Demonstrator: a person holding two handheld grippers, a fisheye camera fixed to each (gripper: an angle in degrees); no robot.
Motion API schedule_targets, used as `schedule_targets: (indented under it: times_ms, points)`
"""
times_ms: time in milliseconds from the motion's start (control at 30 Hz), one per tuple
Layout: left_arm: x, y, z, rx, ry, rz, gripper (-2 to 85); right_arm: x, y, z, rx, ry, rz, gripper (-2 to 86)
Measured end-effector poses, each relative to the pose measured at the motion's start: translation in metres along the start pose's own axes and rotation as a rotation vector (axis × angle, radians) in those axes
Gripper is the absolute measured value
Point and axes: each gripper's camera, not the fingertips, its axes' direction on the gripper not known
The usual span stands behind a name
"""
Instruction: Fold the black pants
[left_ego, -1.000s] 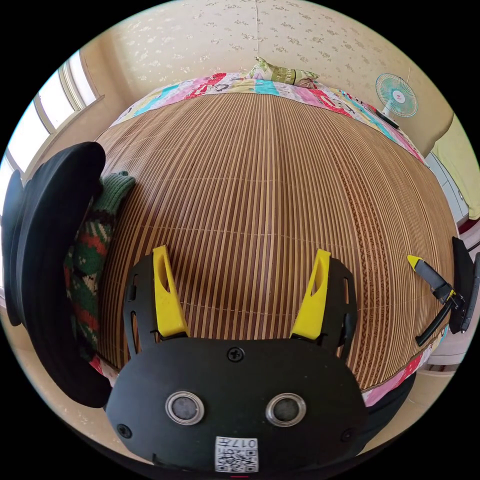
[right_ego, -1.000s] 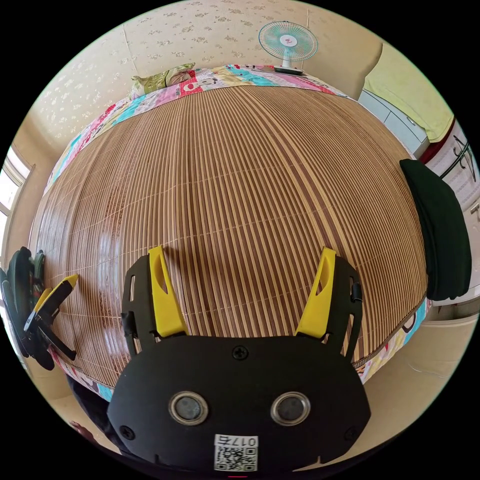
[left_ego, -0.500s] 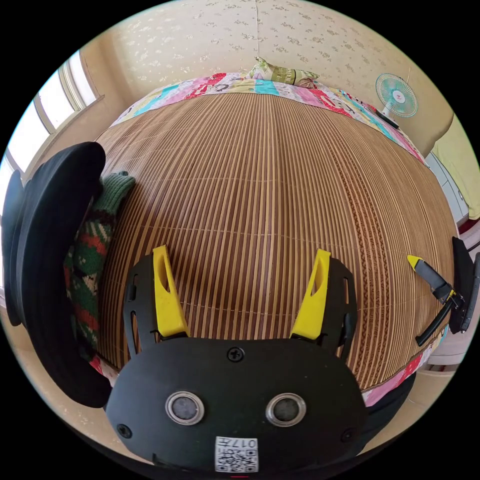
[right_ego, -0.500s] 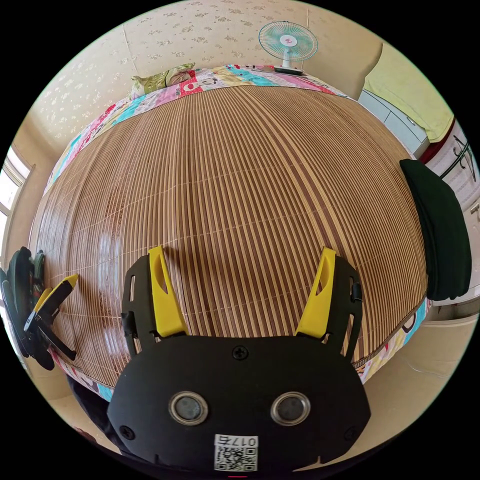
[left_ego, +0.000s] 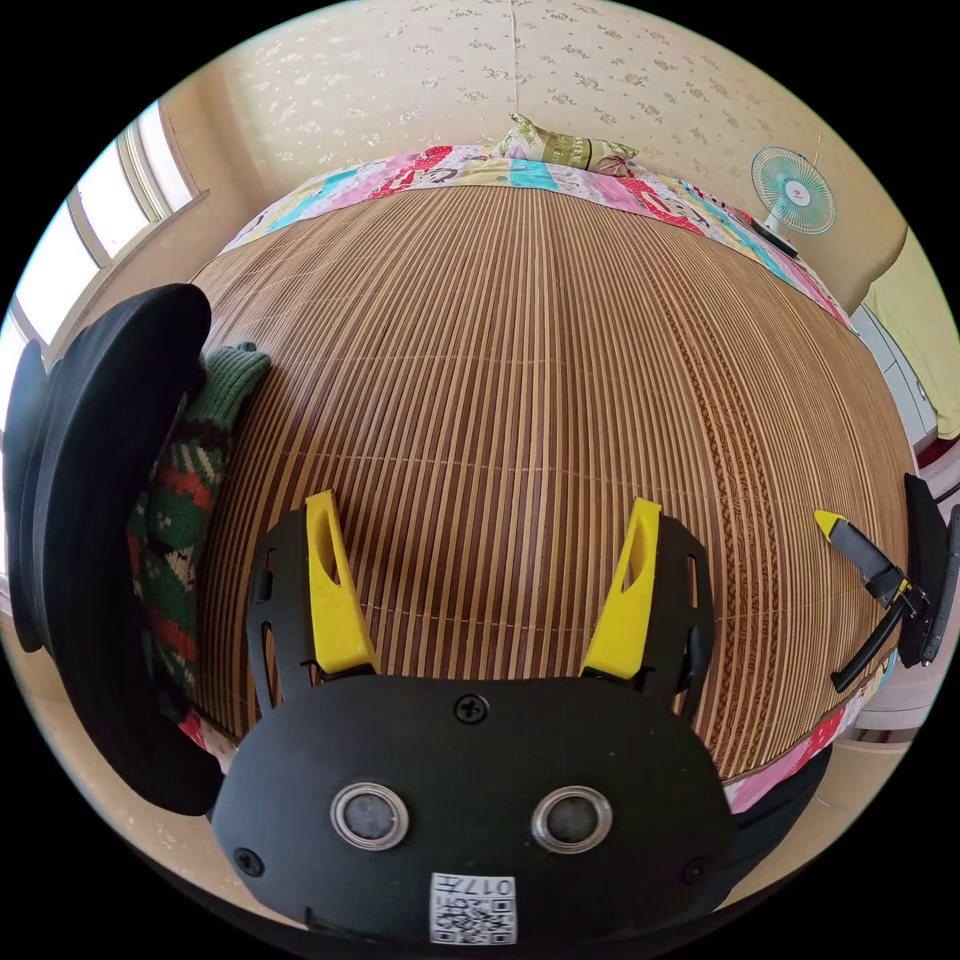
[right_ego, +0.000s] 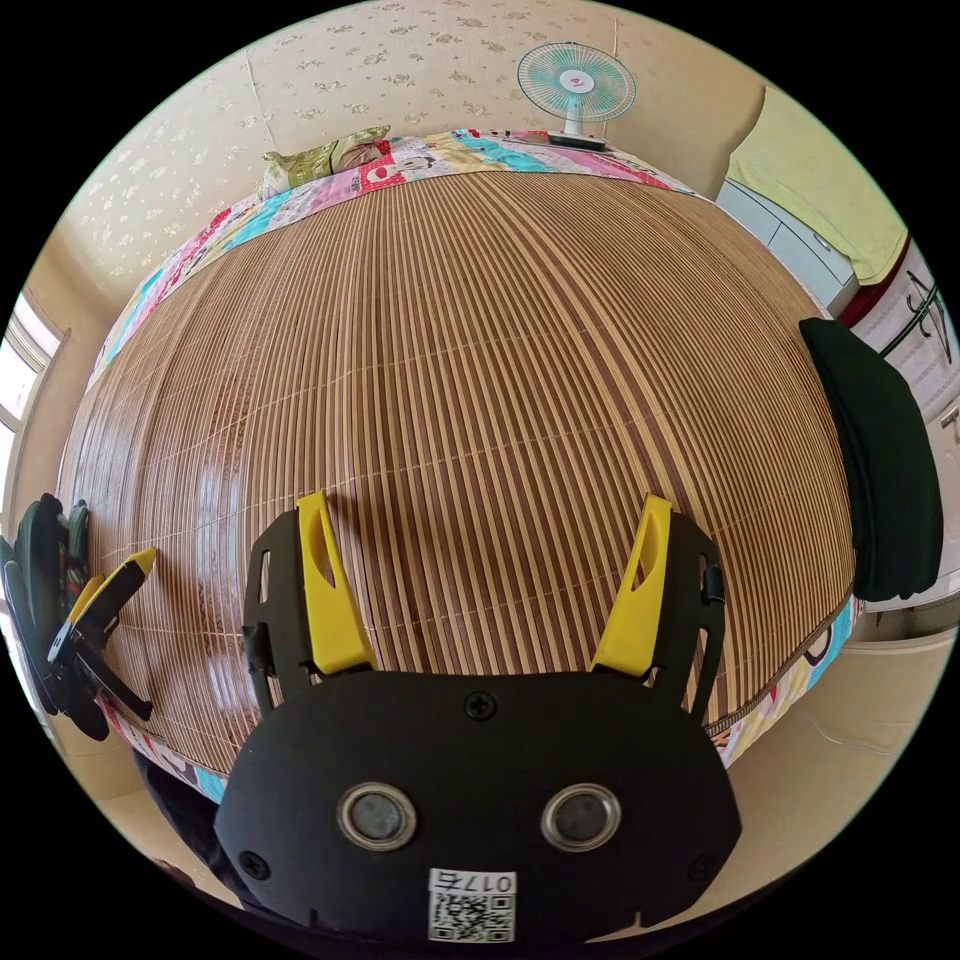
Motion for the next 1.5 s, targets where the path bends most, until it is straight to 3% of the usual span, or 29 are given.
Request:
schedule_targets:
  times_ms: [1500]
  points:
    - [-0.017, 0.002, 0.005, 0.0, -0.002, -0.002, 36.7, 0.011, -0.004, -0.016, 0.001, 0.002, 0.001, 38.7]
